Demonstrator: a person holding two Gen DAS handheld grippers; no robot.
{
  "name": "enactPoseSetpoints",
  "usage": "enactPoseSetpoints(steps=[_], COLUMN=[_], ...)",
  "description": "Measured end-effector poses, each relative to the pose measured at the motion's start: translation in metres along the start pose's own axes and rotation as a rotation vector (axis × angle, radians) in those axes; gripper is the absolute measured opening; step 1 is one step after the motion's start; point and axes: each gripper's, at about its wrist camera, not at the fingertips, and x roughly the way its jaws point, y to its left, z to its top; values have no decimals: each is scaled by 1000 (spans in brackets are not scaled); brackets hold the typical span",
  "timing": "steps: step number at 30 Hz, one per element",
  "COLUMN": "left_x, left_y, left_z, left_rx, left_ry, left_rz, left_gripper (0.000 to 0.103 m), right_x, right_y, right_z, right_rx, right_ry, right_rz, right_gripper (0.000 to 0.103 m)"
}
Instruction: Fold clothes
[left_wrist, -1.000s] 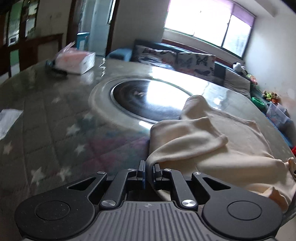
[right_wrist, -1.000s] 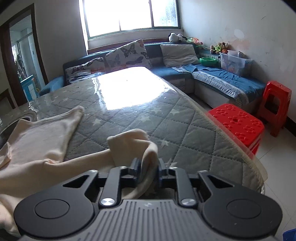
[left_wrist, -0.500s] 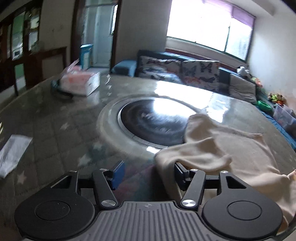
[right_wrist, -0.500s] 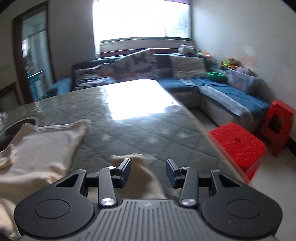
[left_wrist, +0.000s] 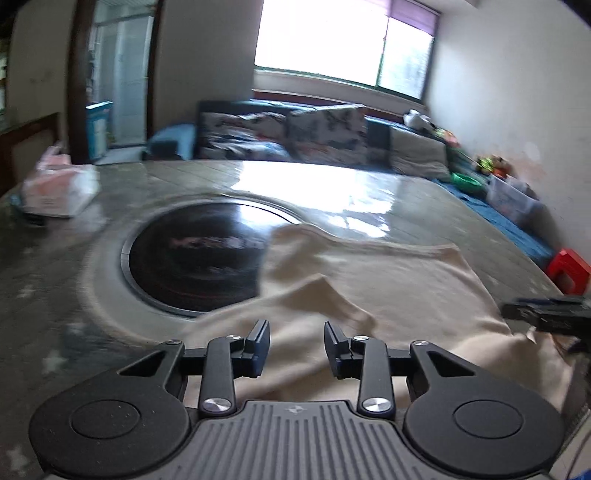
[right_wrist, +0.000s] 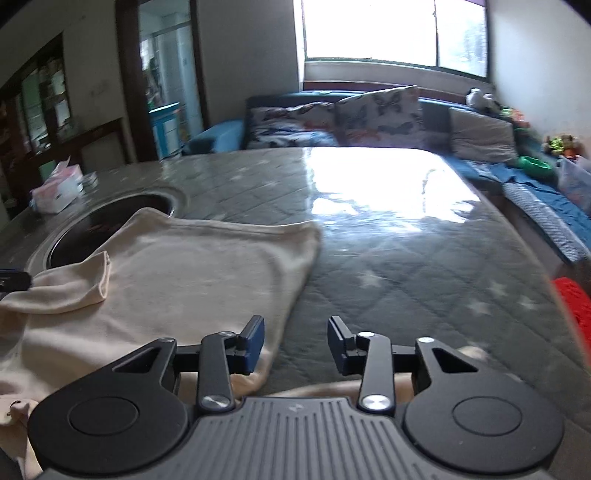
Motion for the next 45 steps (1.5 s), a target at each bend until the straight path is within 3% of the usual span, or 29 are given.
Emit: enactPoseSetpoints(steps=[4, 13, 38, 45], left_x=[15, 33, 77, 75], left_y=[-9, -4, 14, 9], left_z=[-6, -8, 22, 20], left_rx=[37, 44, 17, 21], left_ry=[31, 54, 38, 37], left_rz=[-52, -32, 23, 8], left_gripper=[35, 35, 39, 52], right_x=[20, 55, 161, 139], right_y=[1, -2, 20, 40], right_z=[8, 32, 111, 109], right_rx=[-2, -10, -173, -260], right_ry=[19, 45, 75, 81], right_rz=[-9, -9, -72, -25], right_gripper=[29, 12, 12, 23])
